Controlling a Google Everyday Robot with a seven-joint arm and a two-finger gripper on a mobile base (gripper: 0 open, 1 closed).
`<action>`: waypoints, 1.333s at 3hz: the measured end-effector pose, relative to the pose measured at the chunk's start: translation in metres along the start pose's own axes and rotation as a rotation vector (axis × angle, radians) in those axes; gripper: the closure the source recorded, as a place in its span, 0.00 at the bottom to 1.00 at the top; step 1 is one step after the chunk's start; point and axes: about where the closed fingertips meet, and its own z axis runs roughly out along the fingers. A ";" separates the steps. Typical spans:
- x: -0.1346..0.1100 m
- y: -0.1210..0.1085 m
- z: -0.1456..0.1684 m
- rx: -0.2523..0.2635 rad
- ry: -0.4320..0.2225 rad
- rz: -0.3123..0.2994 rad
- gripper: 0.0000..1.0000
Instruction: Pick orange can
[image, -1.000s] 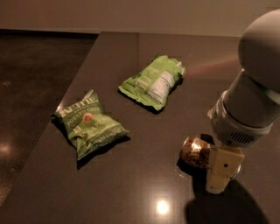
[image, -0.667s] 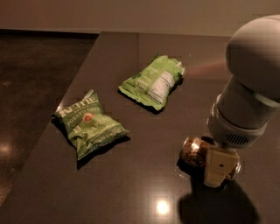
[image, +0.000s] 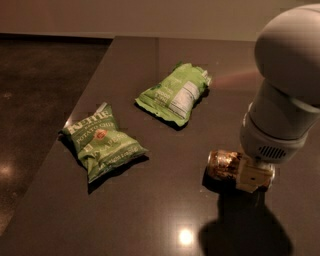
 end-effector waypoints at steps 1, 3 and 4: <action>0.000 -0.010 -0.022 0.003 -0.028 0.010 0.87; -0.002 -0.030 -0.072 0.024 -0.144 0.017 1.00; -0.004 -0.031 -0.078 0.034 -0.160 0.014 1.00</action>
Offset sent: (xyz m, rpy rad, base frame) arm 0.0277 -0.0132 0.0871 0.1578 -0.0533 -0.0165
